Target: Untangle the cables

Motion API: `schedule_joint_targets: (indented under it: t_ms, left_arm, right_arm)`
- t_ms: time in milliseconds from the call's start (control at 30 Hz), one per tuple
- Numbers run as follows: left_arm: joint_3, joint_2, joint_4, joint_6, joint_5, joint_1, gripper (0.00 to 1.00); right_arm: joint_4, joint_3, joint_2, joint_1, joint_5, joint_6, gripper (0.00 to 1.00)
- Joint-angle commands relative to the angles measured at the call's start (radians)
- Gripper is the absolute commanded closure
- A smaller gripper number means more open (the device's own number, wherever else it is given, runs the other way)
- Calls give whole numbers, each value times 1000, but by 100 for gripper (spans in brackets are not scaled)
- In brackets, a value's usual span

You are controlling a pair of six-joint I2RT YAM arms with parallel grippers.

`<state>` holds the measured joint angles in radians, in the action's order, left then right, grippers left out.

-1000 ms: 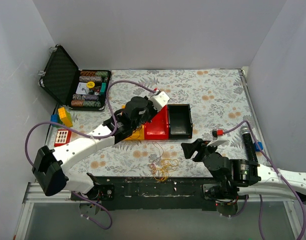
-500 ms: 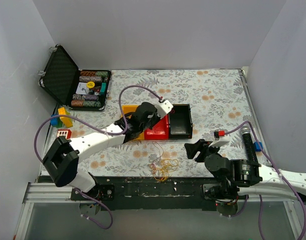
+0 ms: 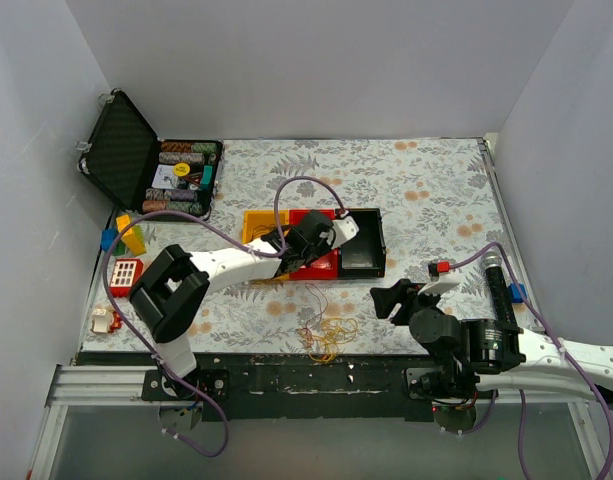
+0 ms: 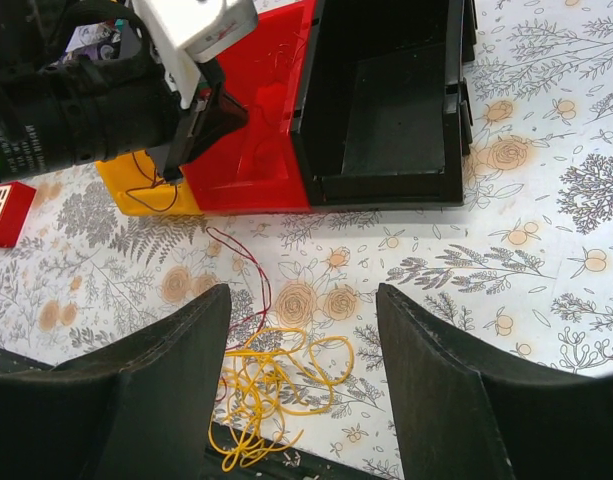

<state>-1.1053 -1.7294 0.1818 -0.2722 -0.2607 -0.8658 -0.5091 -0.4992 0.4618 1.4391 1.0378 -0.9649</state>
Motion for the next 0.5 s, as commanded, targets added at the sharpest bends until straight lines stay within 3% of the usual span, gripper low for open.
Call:
schedule_joint_targets:
  t_ms: [0, 67, 233, 333, 400, 467]
  left_arm:
    - [-42, -21, -50, 1, -32, 4, 100]
    - [-48, -22, -56, -16, -32, 4, 100]
    - [-36, -9, -70, -19, -48, 19, 82]
    - [-34, 7, -76, -18, -35, 27, 52]
    - [-39, 25, -65, -24, -8, 31, 41]
    - [-47, 39, -45, -33, 17, 37, 21]
  right_arm:
    - [4, -36, 5, -2, 15, -15, 32]
    - [1, -41, 8, 0, 11, -14, 32]
    - [4, -45, 3, -2, 10, -8, 32]
    - [4, -42, 0, -2, 5, -1, 33]
    - [4, -42, 0, -2, 2, 2, 33]
    - [4, -44, 0, 0, 1, 3, 33]
